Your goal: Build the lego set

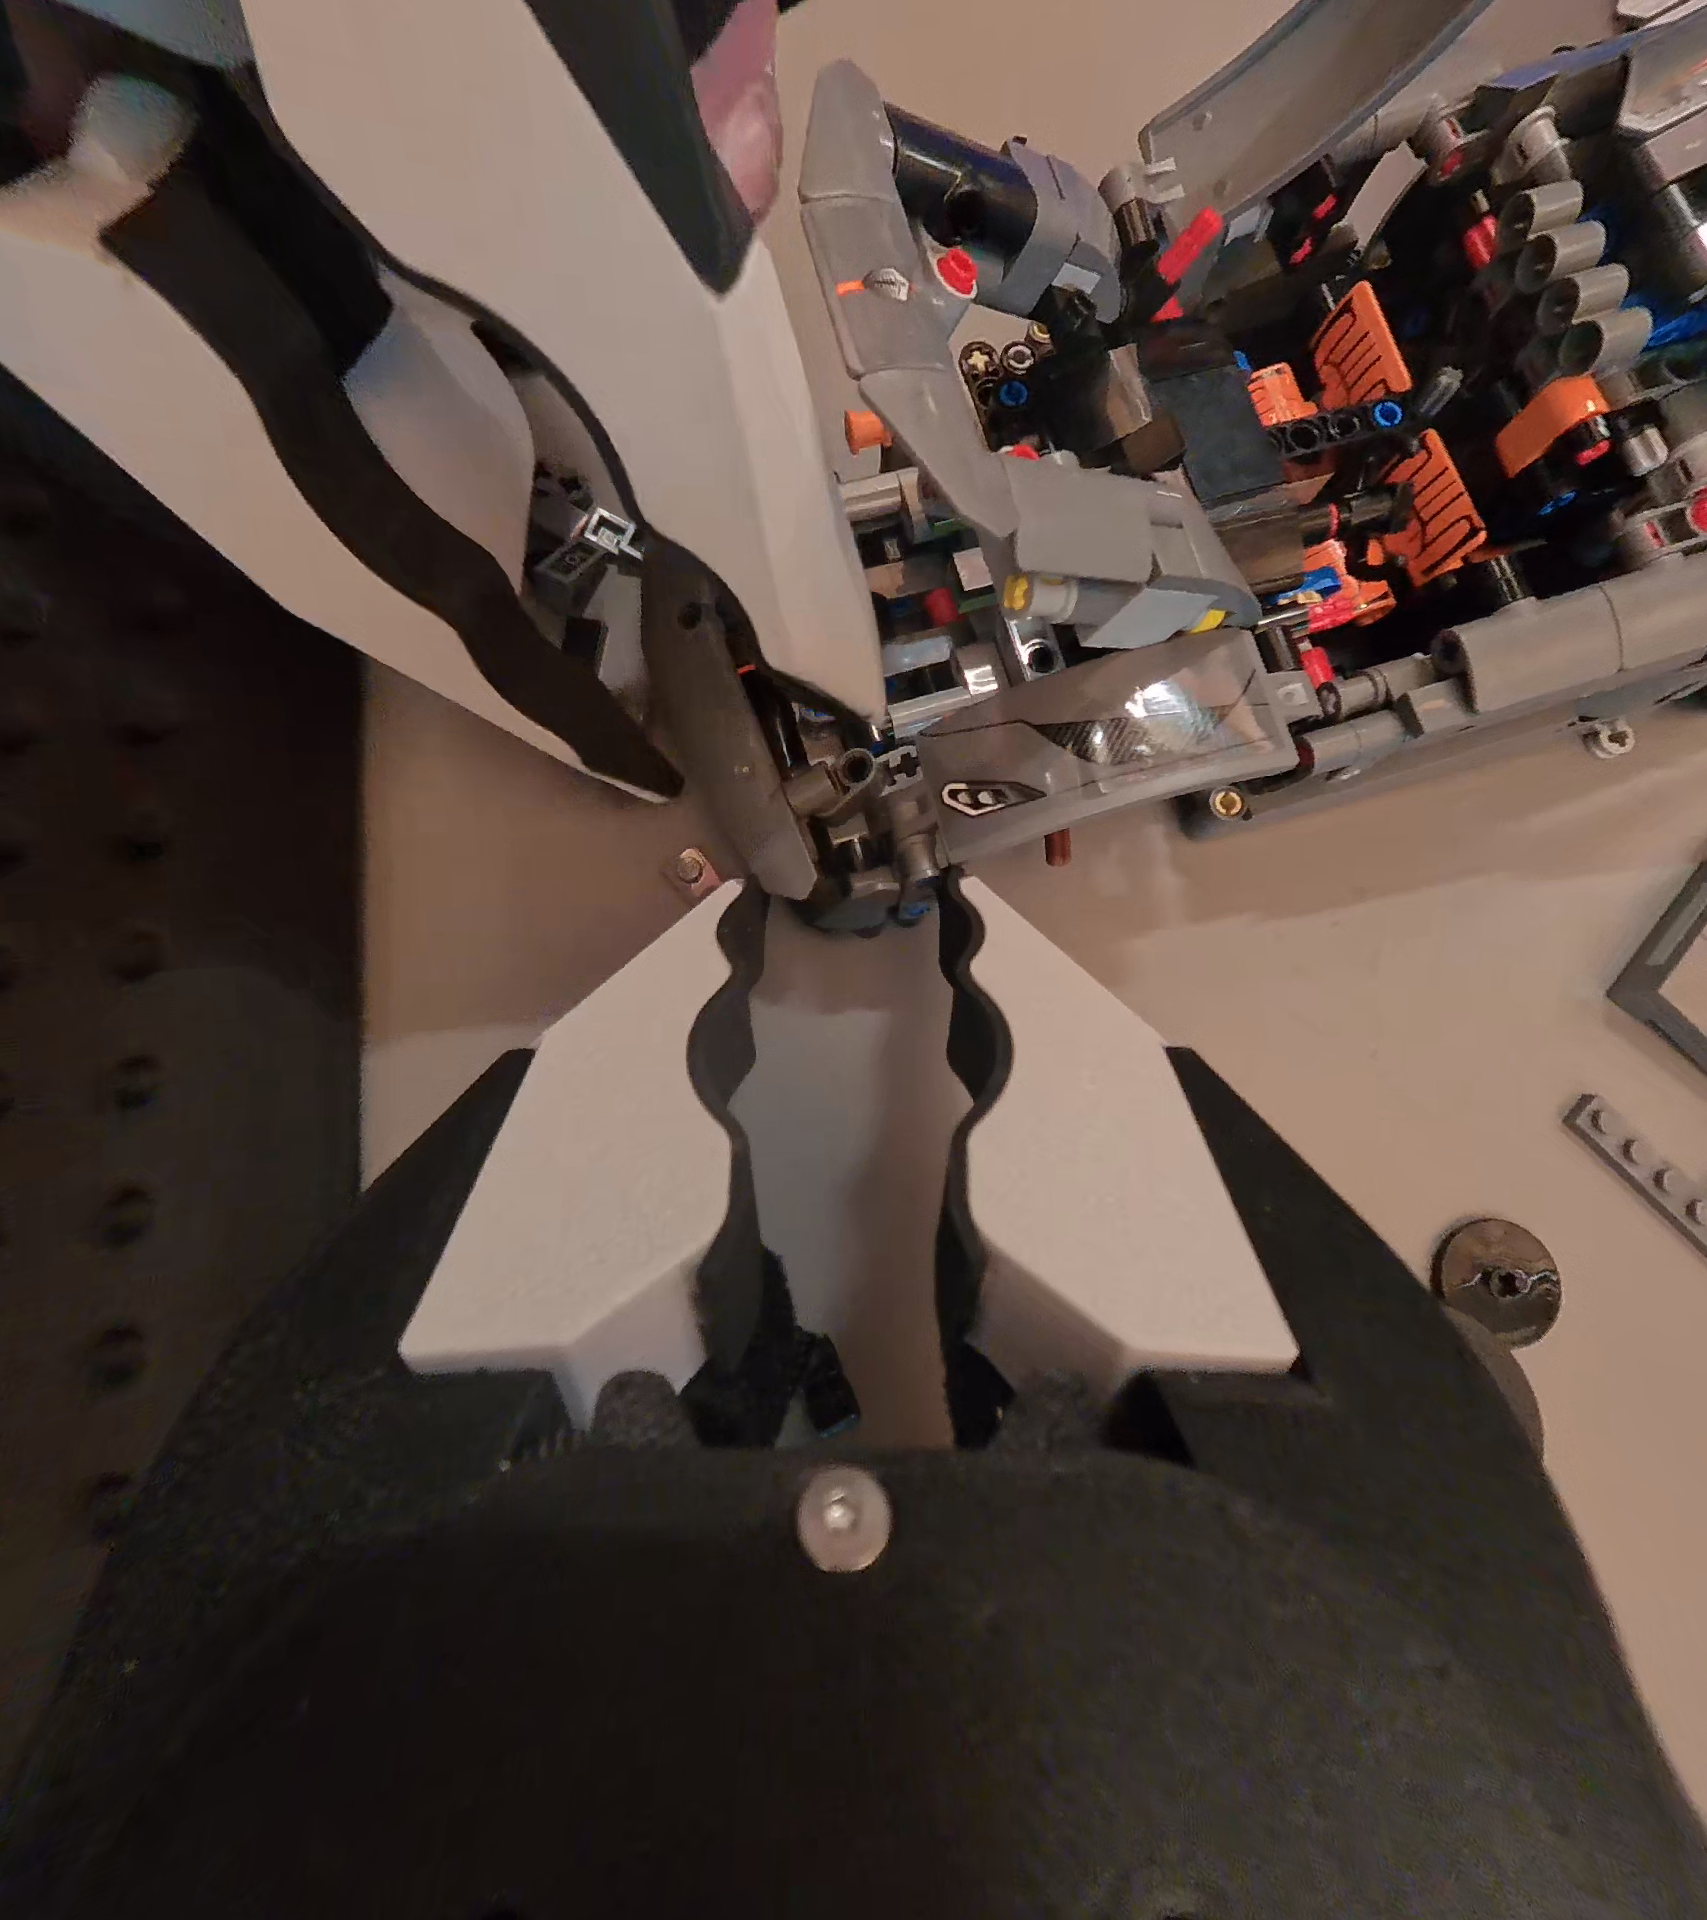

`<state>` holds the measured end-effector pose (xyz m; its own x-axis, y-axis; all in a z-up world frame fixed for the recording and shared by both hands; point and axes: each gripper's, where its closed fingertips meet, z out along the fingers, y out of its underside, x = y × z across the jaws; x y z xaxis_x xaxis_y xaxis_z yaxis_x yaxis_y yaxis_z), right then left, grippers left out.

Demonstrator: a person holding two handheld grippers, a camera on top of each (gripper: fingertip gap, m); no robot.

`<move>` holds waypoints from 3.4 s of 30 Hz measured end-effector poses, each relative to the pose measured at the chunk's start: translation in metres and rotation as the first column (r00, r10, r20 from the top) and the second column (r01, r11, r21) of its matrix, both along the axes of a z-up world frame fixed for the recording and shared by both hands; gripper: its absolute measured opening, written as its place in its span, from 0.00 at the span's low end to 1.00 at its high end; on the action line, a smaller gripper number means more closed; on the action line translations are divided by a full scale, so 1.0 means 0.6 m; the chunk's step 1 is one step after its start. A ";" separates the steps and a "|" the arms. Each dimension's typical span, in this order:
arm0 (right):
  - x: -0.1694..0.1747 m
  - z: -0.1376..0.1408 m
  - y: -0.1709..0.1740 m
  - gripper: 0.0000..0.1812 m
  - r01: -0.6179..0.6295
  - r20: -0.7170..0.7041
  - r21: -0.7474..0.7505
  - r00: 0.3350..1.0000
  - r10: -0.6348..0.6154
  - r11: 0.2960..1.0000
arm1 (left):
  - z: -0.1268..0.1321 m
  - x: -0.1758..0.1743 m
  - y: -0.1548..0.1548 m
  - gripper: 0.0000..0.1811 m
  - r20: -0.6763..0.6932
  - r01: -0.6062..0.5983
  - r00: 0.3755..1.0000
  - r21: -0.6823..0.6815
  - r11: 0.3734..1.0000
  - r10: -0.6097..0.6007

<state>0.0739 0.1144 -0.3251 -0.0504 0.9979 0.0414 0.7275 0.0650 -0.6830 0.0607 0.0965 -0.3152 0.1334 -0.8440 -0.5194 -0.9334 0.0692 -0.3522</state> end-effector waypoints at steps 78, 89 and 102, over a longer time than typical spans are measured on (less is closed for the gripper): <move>0.018 0.031 -0.010 0.11 -0.039 -0.094 0.029 0.995 0.042 0.999 | 0.006 -0.152 -0.032 0.17 -0.001 -0.124 0.992 -0.053 0.991 0.124; -0.001 0.033 -0.026 0.11 -0.078 -0.111 0.069 0.990 0.085 0.995 | -0.012 -0.130 -0.024 0.14 0.027 -0.112 0.993 -0.040 0.993 0.114; -0.009 0.029 -0.039 0.11 -0.107 -0.098 0.088 0.988 0.116 0.990 | -0.005 -0.139 -0.024 0.12 0.034 -0.117 0.992 -0.060 0.991 0.119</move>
<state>0.0683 0.0909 -0.3079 -0.1520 0.9792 0.1341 0.6385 0.2008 -0.7429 -0.0225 0.0823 -0.3182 0.2523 -0.8497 -0.4630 -0.9198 -0.0619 -0.3875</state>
